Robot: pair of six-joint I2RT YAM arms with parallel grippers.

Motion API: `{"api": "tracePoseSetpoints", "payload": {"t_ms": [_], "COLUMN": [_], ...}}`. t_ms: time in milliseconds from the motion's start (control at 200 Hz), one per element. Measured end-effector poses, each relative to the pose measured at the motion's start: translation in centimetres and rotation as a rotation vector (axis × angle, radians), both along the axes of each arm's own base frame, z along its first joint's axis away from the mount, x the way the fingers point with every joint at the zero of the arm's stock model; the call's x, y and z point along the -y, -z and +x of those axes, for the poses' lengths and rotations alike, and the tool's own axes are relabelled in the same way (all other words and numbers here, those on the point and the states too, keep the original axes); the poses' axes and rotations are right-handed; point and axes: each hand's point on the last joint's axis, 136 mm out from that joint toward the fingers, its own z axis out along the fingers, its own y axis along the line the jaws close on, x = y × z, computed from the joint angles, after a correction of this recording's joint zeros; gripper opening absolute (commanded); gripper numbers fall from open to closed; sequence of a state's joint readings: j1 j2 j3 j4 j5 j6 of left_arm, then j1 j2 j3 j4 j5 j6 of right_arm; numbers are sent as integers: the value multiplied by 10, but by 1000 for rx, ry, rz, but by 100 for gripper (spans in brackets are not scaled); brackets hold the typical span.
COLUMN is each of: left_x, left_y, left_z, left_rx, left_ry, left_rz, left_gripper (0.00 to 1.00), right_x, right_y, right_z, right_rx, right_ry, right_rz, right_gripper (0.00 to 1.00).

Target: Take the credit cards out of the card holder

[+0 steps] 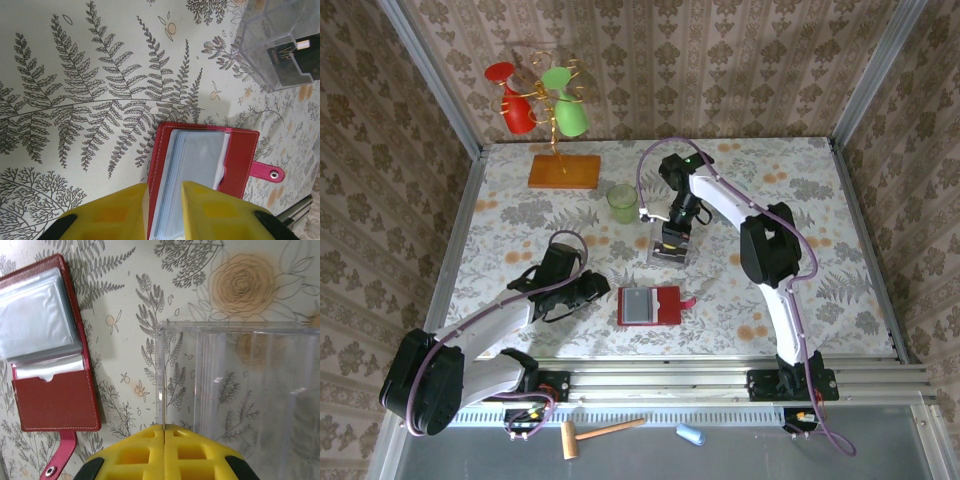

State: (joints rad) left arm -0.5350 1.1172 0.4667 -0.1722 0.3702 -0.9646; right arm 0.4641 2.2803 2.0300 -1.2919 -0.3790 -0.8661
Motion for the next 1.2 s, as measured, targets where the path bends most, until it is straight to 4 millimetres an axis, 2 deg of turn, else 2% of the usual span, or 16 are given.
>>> {"api": "tracePoseSetpoints", "payload": {"t_ms": [200,380,665,795,955,1080,1200], "left_x": [0,0,0,0,0,2,5], "left_y": [0,1,2,3,9,13,11], "left_z": [0,0,0,-1,-2,-3,1], "left_rx": [0,-5,-8,-12,-33,-49,-46], "left_ry": [0,0,0,2,6,11,16], "left_rz": [0,3,5,4,12,13,3], "left_gripper": [24,24,25,24,25,24,25], "right_x": [2,5,6,5,11,16,20], "right_y": [9,10,8,-3,-29,-45,-45], "right_z": [-9,-14,-12,-2,8,3,-7], "right_rx": [-60,-91,-100,-44,57,100,96], "right_ry": [-47,-62,-34,28,185,333,463], "right_rz": [0,-6,7,21,44,81,109], "right_gripper": [0,21,34,37,40,39,38]}}
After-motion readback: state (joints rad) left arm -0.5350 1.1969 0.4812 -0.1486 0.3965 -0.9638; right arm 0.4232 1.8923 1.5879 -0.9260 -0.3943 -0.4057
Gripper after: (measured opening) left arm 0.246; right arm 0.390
